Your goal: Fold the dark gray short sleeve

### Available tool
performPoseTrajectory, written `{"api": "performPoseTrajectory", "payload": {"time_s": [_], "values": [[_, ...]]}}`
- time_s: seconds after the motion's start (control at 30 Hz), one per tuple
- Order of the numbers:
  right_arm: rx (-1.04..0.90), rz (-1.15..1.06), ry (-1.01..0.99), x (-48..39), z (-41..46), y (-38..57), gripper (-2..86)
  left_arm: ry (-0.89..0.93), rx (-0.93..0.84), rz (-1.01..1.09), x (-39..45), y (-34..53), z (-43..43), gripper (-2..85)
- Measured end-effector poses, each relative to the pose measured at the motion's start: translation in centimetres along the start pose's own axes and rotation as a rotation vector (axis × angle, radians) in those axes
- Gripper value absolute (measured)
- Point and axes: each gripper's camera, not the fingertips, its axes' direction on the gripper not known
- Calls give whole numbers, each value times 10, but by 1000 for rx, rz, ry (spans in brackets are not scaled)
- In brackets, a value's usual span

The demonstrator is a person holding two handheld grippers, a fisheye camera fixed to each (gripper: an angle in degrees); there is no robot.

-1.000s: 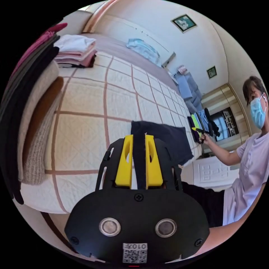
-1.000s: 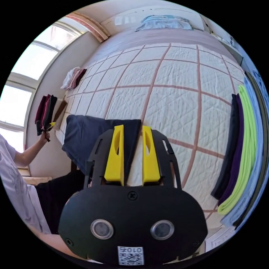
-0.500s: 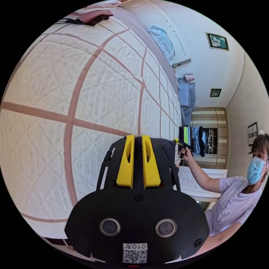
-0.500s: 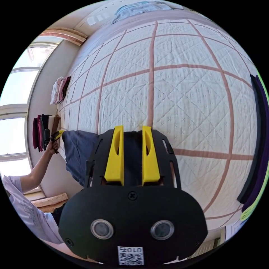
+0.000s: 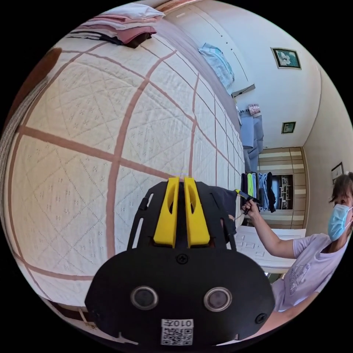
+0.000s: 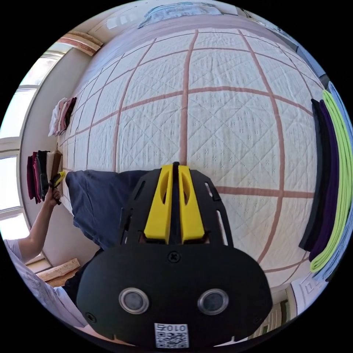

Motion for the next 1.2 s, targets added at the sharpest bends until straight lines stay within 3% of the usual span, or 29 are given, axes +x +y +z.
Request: {"api": "performPoseTrajectory", "payload": {"time_s": [0.13, 0.37, 0.6, 0.8, 1.0, 1.1, 1.2], "values": [[-14, -19, -56, -4, 0, 2, 53, -28, -132, 13, 4, -12, 20, 33], [-33, -43, -37, -13, 16, 4, 38, -57, -181, 20, 9, -25, 39, 13], [52, -51, 42, -23, -4, 12, 35, -151, -82, 33, 11, -21, 11, 6], [9, -52, 55, -18, 35, -4, 43, -103, -75, 15, -10, -29, 23, 25], [238, 47, 138, -23, -7, 48, 52, -173, 114, 10, -13, 0, -39, 49], [404, -146, 174, -83, -27, 91, 60, -258, 110, 14, 1, 43, -66, 58], [285, -437, 107, -167, 7, 111, 71, -291, 21, -86, 5, 101, -62, 65]]}}
